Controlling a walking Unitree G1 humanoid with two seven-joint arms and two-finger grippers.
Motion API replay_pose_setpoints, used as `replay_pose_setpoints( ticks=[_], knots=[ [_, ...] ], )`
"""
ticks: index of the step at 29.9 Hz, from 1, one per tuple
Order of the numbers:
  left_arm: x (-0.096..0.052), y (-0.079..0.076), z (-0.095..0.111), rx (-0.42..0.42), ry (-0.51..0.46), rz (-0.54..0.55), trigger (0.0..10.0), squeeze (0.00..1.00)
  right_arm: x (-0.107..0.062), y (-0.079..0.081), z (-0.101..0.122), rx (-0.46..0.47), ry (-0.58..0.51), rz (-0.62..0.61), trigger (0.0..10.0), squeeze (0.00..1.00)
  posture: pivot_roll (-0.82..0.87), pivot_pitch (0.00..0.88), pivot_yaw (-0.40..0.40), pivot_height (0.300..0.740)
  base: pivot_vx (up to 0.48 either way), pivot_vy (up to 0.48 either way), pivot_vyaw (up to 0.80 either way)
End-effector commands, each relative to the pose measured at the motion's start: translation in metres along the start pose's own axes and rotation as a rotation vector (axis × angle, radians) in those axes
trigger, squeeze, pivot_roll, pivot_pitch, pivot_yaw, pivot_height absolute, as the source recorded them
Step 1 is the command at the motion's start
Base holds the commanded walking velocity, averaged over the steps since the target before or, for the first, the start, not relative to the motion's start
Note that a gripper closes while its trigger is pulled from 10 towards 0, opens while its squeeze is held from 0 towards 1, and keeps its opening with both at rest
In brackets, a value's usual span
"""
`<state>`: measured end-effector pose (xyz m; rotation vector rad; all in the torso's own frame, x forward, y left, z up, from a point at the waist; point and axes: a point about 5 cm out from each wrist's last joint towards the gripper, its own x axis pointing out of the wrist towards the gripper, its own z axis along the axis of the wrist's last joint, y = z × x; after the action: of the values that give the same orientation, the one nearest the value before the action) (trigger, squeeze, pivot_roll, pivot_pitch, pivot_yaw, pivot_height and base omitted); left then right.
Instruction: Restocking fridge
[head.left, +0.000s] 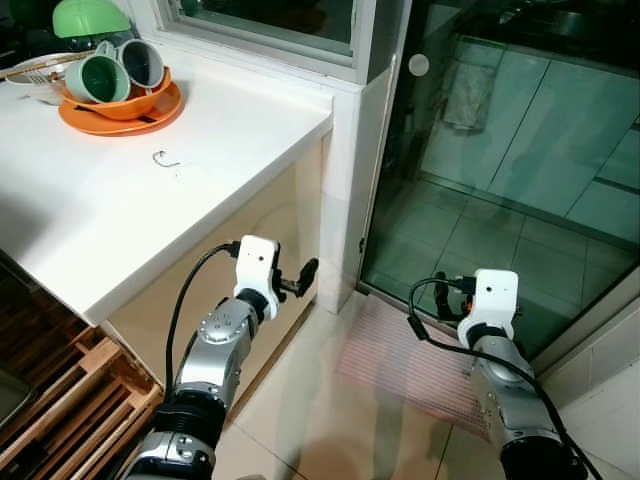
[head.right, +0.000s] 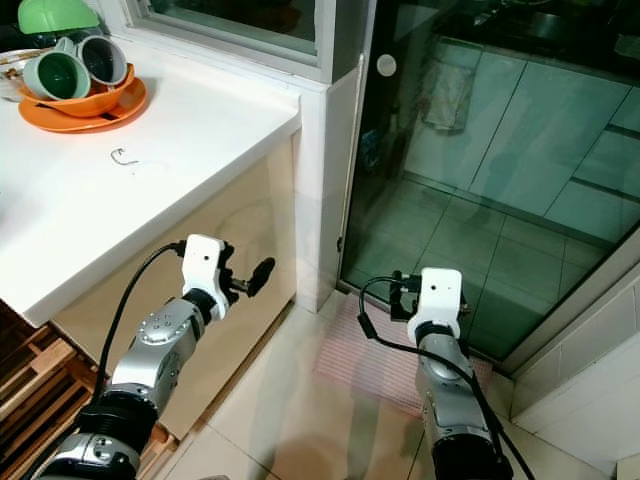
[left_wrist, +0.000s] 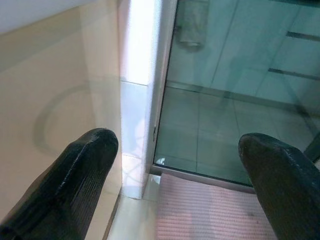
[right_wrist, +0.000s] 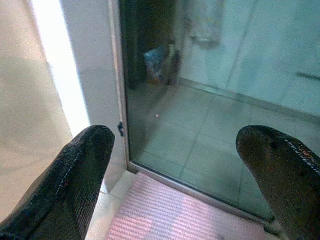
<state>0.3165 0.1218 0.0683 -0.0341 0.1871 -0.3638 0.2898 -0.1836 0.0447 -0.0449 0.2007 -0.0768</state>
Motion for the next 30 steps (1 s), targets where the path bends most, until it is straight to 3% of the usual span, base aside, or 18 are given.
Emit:
replay_pose_setpoints(
  ticks=[1,3,15,18,25,30],
  knots=[
    [0.002,0.005,0.002,-0.012,0.000,0.058,10.0,0.00,0.008,0.011,0.011,0.029,-0.030,0.071,10.0,0.00,0.02,0.000,-0.030,0.740,0.000,0.000,0.00],
    [0.002,0.007,0.005,0.019,-0.008,0.067,10.0,0.00,0.010,0.014,0.013,0.048,-0.033,0.083,10.0,0.00,0.02,0.000,-0.028,0.740,0.000,0.000,0.00],
    [-0.001,0.001,0.001,0.023,-0.010,0.038,10.0,0.00,0.009,0.014,0.011,0.058,-0.030,0.084,10.0,0.00,0.02,0.000,-0.028,0.740,0.000,0.000,0.00],
    [-0.001,0.001,-0.002,0.033,-0.004,0.028,10.0,0.00,0.004,0.008,0.007,0.081,-0.043,0.000,10.0,0.00,0.03,0.000,-0.028,0.740,0.000,0.000,0.00],
    [0.007,-0.002,0.011,0.022,-0.036,-0.042,10.0,0.00,-0.004,-0.002,0.000,0.062,-0.051,-0.049,10.0,0.00,-0.01,0.000,0.013,0.740,0.000,0.000,0.00],
    [0.008,-0.001,0.012,0.026,-0.034,-0.038,10.0,0.00,-0.005,0.002,0.006,0.063,-0.075,-0.041,10.0,0.00,-0.01,0.000,0.016,0.740,0.000,0.000,0.00]
  ],
)
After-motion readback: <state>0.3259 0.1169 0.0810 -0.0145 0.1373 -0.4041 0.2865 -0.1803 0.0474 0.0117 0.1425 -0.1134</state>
